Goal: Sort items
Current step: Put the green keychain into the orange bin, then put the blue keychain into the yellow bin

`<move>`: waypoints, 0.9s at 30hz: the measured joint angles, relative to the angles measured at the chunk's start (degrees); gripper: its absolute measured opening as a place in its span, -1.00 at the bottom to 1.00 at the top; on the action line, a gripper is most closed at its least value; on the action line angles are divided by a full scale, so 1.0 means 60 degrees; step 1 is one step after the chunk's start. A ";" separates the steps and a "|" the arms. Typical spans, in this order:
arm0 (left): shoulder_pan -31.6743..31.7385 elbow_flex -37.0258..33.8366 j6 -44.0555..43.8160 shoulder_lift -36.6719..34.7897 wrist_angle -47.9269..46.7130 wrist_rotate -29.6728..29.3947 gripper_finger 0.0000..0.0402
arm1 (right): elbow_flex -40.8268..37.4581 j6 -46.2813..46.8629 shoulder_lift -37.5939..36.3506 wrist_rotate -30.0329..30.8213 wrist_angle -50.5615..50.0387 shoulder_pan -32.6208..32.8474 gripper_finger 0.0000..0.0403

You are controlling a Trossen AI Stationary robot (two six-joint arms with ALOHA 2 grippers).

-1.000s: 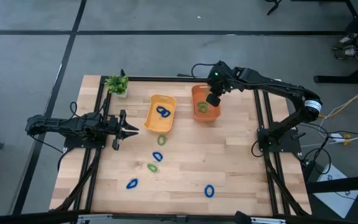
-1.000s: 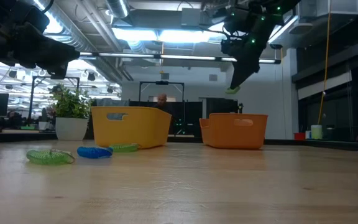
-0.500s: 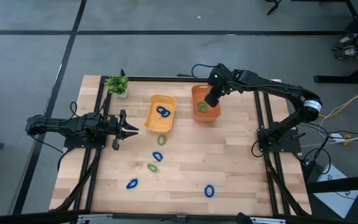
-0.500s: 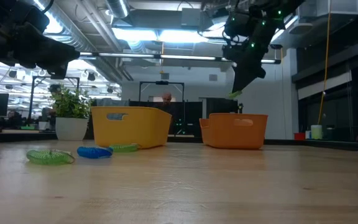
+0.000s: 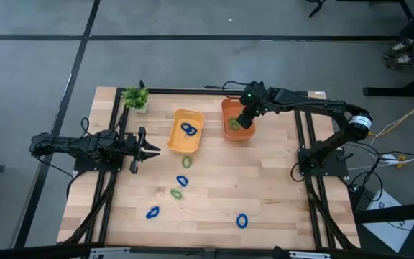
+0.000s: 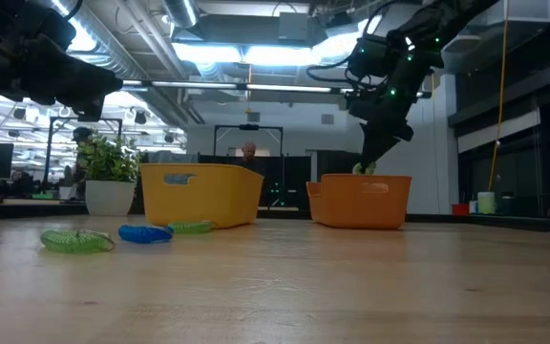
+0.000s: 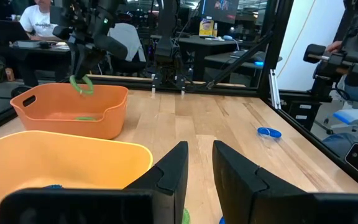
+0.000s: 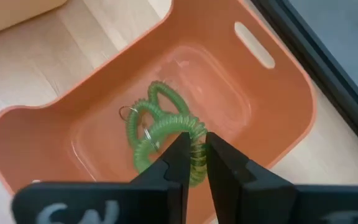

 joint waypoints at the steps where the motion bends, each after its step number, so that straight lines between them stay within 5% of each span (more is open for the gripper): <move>1: 0.0000 0.0000 0.0000 0.0000 0.0001 0.0000 -0.65 | -0.0002 0.0007 0.0002 0.0000 -0.0002 0.0000 -0.74; 19: 0.0000 0.0000 0.0000 0.0000 -0.0002 0.0000 -0.65 | -0.0002 -0.0253 0.0003 -0.0068 0.0970 -0.0002 -0.21; 27: 0.0000 0.0000 0.0000 0.0000 -0.0002 0.0000 -0.65 | 0.0002 0.0045 0.0003 -0.1536 0.1525 0.0314 -0.20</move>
